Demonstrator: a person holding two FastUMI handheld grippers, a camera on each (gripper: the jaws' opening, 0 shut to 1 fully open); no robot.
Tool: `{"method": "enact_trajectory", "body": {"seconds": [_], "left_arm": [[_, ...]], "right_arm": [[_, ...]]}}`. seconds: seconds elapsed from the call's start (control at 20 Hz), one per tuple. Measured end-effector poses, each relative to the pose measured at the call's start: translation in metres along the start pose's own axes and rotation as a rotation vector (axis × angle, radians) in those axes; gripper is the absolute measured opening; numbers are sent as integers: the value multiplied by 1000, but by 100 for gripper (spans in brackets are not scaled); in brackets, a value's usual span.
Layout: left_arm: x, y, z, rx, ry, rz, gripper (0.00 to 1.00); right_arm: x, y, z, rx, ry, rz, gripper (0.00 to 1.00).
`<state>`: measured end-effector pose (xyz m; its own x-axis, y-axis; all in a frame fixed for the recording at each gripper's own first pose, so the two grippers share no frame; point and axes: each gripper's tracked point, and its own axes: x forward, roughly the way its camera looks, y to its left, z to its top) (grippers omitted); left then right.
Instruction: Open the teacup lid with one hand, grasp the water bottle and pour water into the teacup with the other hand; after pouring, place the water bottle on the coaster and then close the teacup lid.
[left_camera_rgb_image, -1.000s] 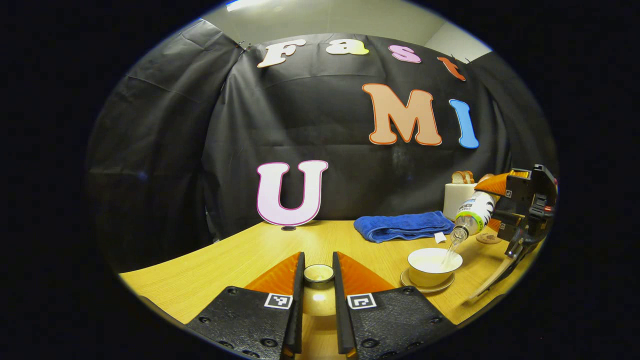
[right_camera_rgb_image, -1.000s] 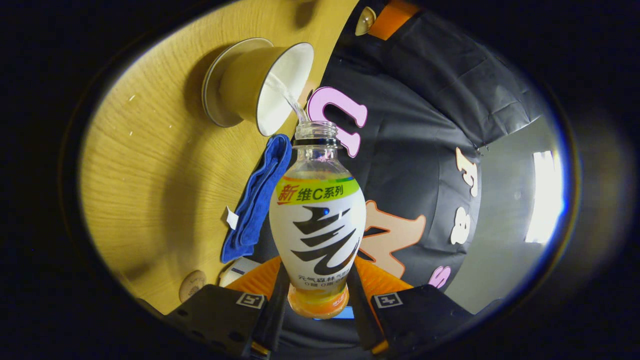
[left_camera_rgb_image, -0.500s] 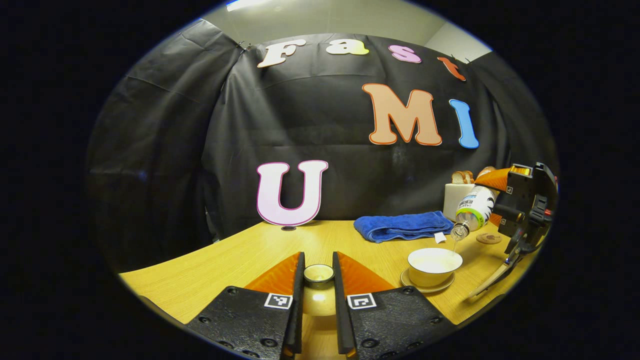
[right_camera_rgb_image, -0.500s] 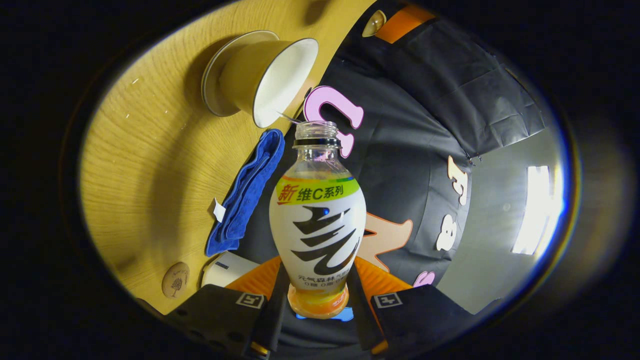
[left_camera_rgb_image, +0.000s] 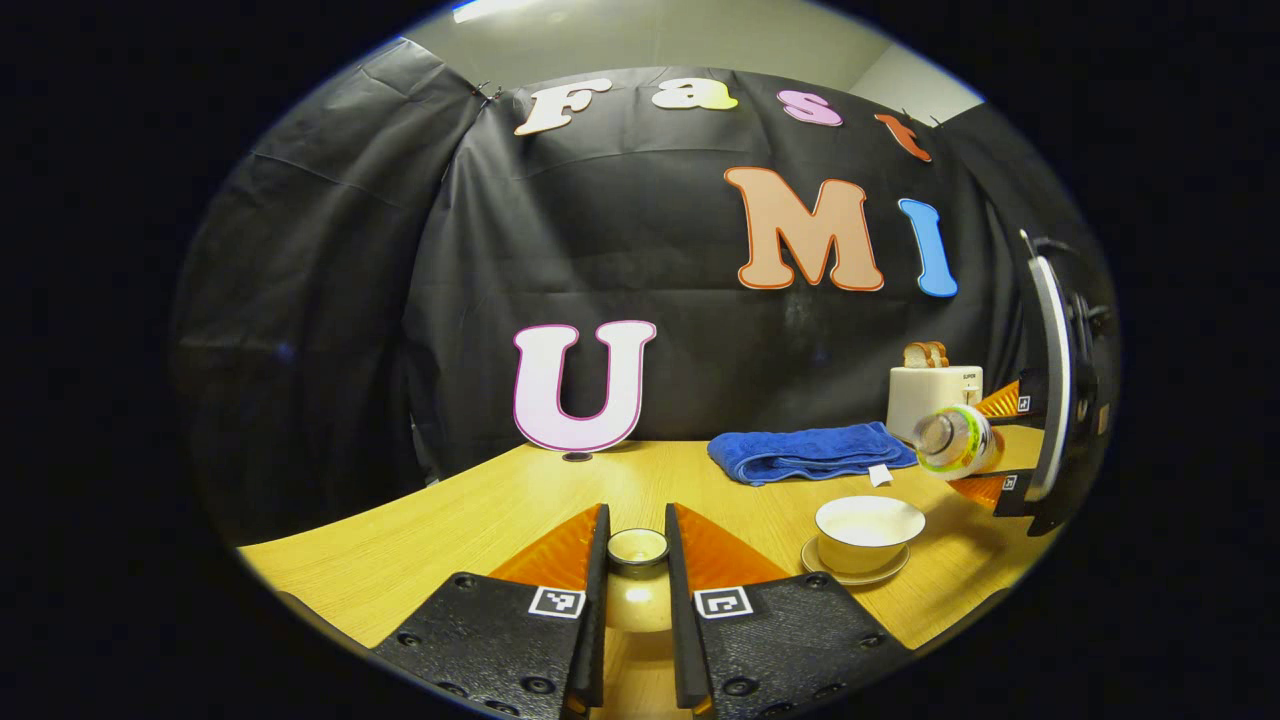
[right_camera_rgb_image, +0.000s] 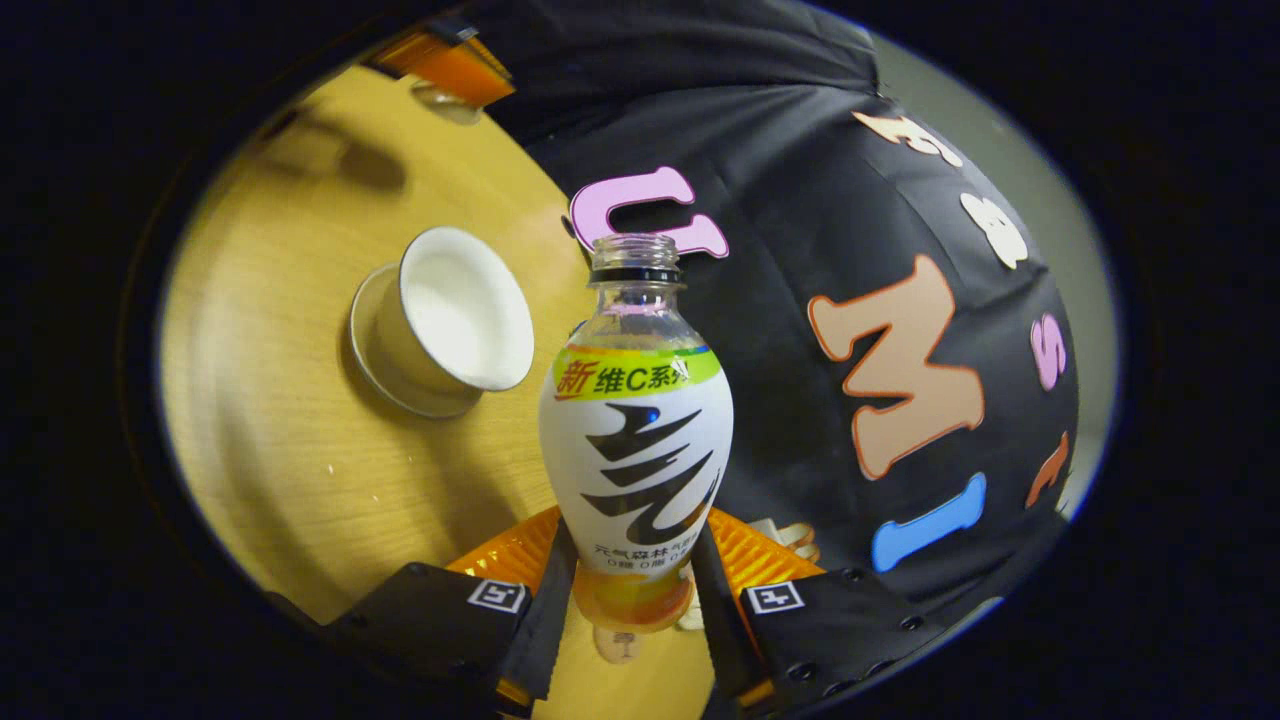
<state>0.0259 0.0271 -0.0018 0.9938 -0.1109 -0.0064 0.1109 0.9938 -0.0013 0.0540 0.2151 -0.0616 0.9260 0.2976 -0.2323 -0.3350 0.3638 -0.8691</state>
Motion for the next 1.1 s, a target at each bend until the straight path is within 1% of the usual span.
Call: {"method": "enact_trajectory", "body": {"seconds": [0.05, 0.1, 0.25, 0.3, 0.45, 0.5, 0.55, 0.65, 0.9, 0.95, 1.1], "left_arm": [[0, 0, 1, 0, 0, 0, 25], [-1, 1, 0, 0, 0, 0, 25], [0, 0, 0, 0, 0, -1, 25], [-1, 0, 1, 0, 0, -1, 25], [0, 1, 0, 1, -1, -1, 25], [-1, 0, 1, 1, -1, -1, 25], [0, 0, 0, 1, -1, -1, 25], [0, 0, 0, 0, -1, 0, 25], [-1, -1, 0, 0, -1, 0, 25], [0, 0, 0, 0, -1, 0, 25], [-1, -1, -1, 0, -2, 0, 25]], "right_arm": [[-1, 3, 1, 82, -1, 22, 63], [-4, 2, 0, 194, -3, 39, 62], [-6, -7, 1, 472, -29, 66, 63], [-6, -10, -2, 576, -35, 51, 65], [-3, -9, -1, 763, -76, 7, 67], [-3, -12, -1, 807, -83, -21, 67], [-4, -14, -2, 841, -80, -54, 63], [-7, -19, -2, 907, -73, -102, 63], [-10, -17, -11, 1112, -30, -143, 64], [-12, -15, -11, 1140, -13, -150, 66], [-11, -8, -15, 1177, 43, -179, 65]]}}
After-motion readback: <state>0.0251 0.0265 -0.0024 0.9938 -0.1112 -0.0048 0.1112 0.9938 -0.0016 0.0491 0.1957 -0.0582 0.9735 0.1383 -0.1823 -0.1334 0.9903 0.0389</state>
